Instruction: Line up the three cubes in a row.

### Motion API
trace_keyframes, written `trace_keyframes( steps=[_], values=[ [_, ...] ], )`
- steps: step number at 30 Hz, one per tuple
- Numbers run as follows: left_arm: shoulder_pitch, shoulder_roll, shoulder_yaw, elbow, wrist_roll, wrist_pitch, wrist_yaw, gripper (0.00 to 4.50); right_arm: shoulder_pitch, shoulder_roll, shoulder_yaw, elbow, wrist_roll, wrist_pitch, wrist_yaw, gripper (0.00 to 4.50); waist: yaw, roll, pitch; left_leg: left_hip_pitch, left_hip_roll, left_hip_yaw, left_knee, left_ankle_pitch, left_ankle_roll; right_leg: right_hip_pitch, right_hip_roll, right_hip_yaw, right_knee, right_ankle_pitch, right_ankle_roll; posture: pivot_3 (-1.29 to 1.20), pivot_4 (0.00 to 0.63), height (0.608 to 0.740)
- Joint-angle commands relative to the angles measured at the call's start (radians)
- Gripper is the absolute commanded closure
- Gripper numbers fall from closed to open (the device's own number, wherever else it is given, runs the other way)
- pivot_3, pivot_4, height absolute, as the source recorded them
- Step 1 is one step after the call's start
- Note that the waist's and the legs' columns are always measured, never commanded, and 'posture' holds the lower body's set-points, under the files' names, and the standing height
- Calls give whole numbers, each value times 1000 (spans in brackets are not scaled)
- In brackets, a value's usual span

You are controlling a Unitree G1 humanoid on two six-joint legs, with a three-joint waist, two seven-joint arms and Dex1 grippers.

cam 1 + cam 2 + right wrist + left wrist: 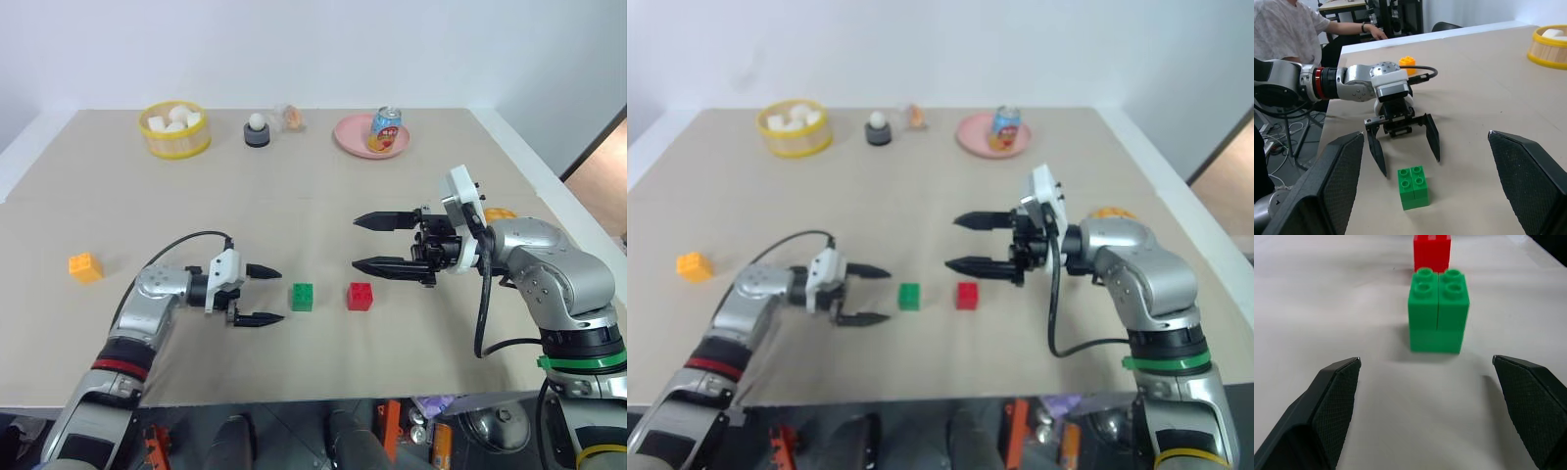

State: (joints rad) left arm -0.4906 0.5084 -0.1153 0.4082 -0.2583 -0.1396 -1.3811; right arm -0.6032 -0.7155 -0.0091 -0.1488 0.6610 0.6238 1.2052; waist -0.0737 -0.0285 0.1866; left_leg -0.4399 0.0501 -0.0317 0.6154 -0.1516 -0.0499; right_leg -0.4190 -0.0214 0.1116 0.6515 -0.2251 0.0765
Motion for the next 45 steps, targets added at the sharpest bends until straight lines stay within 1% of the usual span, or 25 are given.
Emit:
trace_keyframes(
  steps=[1, 6, 8, 10, 13, 16, 18, 19, 21, 24, 27, 30, 33, 38, 45],
  values=[
    [17, 45, 87, -127, -81, 83, 47, 40, -29, -13, -31, -7, 7, -12, 2, 299, 0, 0, 0, 0, 0, 0, 0, 0, 0, 0, 0, 0, 0, 0, 0, 0, 150, 740],
    [57, 58, 182, -298, -171, 238, 183, 40, -60, 14, -26, 9, -9, -22, -45, 299, -1, 0, 0, 0, 0, 0, 0, 0, 0, 0, 0, 0, 0, 0, 0, 0, 150, 740],
    [106, 50, 234, -402, -182, 289, 298, 40, -60, 28, 3, -4, 6, 0, -29, 299, -2, 0, 0, 0, 0, 1, 0, 0, 0, 0, 0, 0, 0, 0, 0, 0, 150, 740],
    [181, 38, 269, -504, -155, 351, 440, 40, -50, 41, 45, -11, -10, -10, -4, 299, -4, 0, 0, 0, 1, 1, -1, 0, 0, 0, 0, 0, 0, 0, 0, 0, 150, 740],
    [296, 14, 289, -654, -123, 464, 619, 40, -48, 57, 76, -6, -22, -20, 15, 299, -2, 0, 0, 1, 1, 0, -2, 0, 0, 0, 0, 0, 0, -1, 0, 0, 150, 740],
    [454, -69, 345, -862, -143, 643, 851, 40, -54, 82, 112, 2, -39, -39, 33, 299, -3, 0, 0, 0, 1, 0, -2, -1, 0, 0, 0, 0, 0, -1, 0, 0, 150, 740],
    [547, -159, 397, -985, -117, 755, 1036, 40, -65, 104, 129, 21, -43, -44, 45, 299, -2, -1, 0, 1, 1, 0, -2, -1, -1, 0, 0, 0, 0, -1, 1, 0, 150, 740],
    [570, -189, 413, -1023, -110, 793, 1097, 40, -69, 111, 132, 29, -43, -45, 49, 299, -1, -1, 0, 1, 1, 0, -2, -1, -1, 0, 0, 0, 0, -1, 0, 0, 150, 740],
    [596, -234, 433, -1080, -82, 846, 1197, 40, -75, 119, 138, 41, -48, -50, 60, 299, 2, -2, 0, 1, 1, -1, 0, -1, -1, 1, 0, -1, 0, -1, 0, 0, 150, 740],
    [619, -348, 512, -1144, -38, 901, 1388, 40, -92, 139, 154, 69, -56, -62, 76, 299, 0, -2, 0, 2, 0, -1, 2, -1, -1, 2, 0, -1, 0, 1, -1, 0, 150, 740],
    [606, -408, 585, -1148, -8, 928, 1495, 40, -106, 156, 163, 88, -66, -71, 91, 299, -2, -4, -1, 2, 0, -1, 4, -1, -1, 2, -1, -1, 0, 2, -2, 0, 150, 740],
    [578, -412, 672, -1102, 4, 945, 1561, 40, -117, 170, 168, 105, -74, -77, 101, 299, -3, -5, -1, 2, 0, -1, 4, -1, -1, 1, 0, -1, 0, 4, -3, 0, 150, 740],
    [559, -394, 723, -1047, 8, 965, 1582, 40, -122, 180, 168, 116, -82, -81, 105, 299, -3, -5, -1, 2, 0, -1, 3, -1, -1, 0, 0, -1, 0, 4, -3, 0, 150, 740],
    [520, -348, 679, -947, 32, 961, 1559, 40, -117, 186, 160, 109, -84, -79, 101, 299, -1, -6, -1, 1, 0, -1, 3, -2, -3, 0, 0, -1, -1, 2, -2, 0, 150, 740],
    [445, -300, 609, -829, 45, 909, 1503, 40, -100, 172, 133, 86, -75, -70, 83, 299, -1, -6, -1, 1, -1, -1, 3, -2, -3, 0, 0, -1, -1, 3, -2, 0, 150, 740]
  ],
)
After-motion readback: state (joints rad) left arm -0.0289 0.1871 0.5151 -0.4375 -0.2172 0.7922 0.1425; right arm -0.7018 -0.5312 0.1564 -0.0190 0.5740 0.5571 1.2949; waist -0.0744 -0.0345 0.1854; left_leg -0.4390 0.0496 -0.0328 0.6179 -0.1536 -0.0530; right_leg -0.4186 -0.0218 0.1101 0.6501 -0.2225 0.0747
